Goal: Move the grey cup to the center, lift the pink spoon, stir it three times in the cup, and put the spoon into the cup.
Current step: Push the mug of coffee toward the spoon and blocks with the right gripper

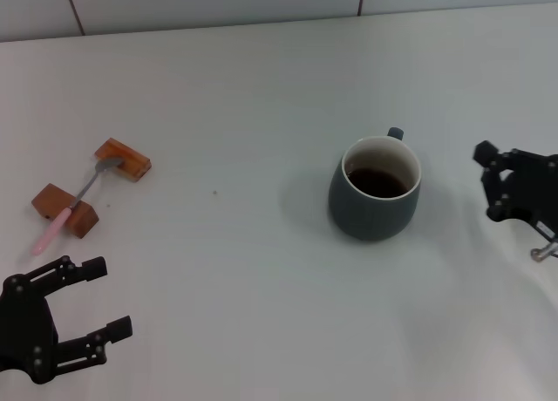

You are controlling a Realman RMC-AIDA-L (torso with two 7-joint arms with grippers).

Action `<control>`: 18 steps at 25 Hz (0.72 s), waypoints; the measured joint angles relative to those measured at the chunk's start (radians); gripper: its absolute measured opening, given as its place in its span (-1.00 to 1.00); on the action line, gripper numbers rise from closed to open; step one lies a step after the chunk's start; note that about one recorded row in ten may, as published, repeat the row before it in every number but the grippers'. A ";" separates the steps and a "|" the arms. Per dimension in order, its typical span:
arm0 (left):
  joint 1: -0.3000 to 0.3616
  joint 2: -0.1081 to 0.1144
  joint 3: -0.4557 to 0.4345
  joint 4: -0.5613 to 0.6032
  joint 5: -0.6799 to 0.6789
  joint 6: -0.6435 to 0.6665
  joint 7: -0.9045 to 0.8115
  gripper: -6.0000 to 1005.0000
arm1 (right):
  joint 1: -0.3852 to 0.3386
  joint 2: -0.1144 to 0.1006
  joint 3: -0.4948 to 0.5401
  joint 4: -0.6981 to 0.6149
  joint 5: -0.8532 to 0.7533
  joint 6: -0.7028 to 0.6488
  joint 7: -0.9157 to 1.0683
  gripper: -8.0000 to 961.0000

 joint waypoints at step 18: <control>-0.004 -0.003 -0.019 0.000 -0.002 0.008 -0.011 0.61 | 0.112 0.002 -0.147 0.073 0.000 0.133 -0.020 -0.92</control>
